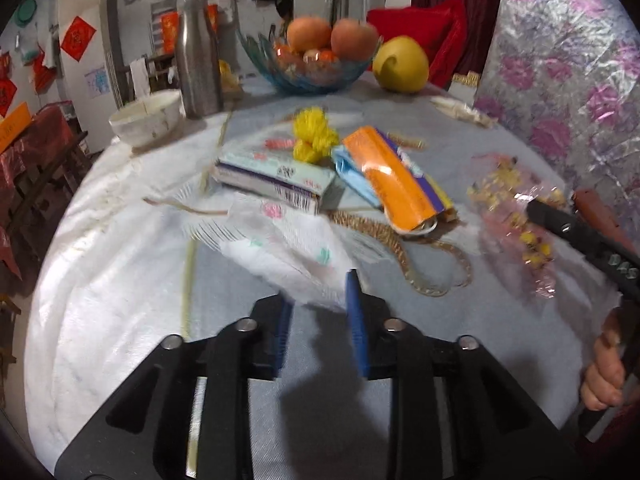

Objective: Collect trash

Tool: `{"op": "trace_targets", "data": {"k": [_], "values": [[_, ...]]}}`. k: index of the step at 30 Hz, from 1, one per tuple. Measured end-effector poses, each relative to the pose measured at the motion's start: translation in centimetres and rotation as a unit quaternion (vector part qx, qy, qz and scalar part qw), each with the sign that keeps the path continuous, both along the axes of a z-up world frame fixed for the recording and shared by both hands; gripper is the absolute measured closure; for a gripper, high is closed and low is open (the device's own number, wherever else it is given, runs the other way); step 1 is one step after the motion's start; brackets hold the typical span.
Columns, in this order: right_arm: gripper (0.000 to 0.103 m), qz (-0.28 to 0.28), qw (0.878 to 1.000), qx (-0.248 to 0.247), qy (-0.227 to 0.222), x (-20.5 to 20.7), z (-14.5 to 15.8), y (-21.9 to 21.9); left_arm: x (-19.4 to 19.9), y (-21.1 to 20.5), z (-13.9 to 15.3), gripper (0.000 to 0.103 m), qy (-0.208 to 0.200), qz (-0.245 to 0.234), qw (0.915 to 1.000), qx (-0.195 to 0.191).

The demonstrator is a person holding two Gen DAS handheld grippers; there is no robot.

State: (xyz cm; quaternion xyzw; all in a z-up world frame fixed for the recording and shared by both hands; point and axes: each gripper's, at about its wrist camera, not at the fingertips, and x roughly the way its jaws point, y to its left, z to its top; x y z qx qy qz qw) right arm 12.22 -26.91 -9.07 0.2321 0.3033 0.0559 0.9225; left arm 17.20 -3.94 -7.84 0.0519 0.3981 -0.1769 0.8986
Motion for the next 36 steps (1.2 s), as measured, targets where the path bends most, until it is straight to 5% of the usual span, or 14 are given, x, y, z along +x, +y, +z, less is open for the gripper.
{"op": "trace_targets", "data": {"k": [4, 6, 17, 20, 22, 24, 28, 36], "values": [[0.064, 0.002, 1.0, 0.004, 0.0, 0.0, 0.0, -0.1, 0.1, 0.4, -0.1, 0.023, -0.009, 0.022, 0.9997, 0.0], [0.063, 0.003, 1.0, 0.006, -0.001, 0.0, 0.0, -0.2, 0.2, 0.7, 0.3, 0.011, -0.01, 0.03, 0.9995, -0.008], [0.063, 0.005, 1.0, 0.01, 0.0, 0.1, 0.0, -0.2, 5.1, -0.5, -1.6, 0.009, 0.035, 0.077, 0.9954, 0.047], [0.063, 0.006, 1.0, 0.012, 0.0, 0.1, -0.1, -0.3, 5.0, -0.7, -1.9, 0.032, 0.04, 0.064, 0.9959, 0.05], [0.064, 0.008, 1.0, 0.015, 0.0, 0.1, 0.0, -0.3, 4.4, -0.9, -1.8, 0.071, 0.028, 0.049, 0.9971, 0.051], [0.064, 0.009, 1.0, 0.015, 0.0, 0.1, 0.0, -0.3, 3.4, -0.9, -1.6, 0.088, 0.021, 0.038, 0.9979, 0.049], [0.066, 0.009, 1.0, 0.015, -0.004, 0.1, 0.1, -0.4, 1.1, 1.0, 0.0, 0.091, 0.008, 0.031, 0.9995, -0.003], [0.075, 0.0, 0.999, 0.028, -0.024, -0.8, 0.5, -0.6, -2.3, 7.0, 4.7, 0.091, -0.044, 0.068, 0.9963, -0.028]]}}
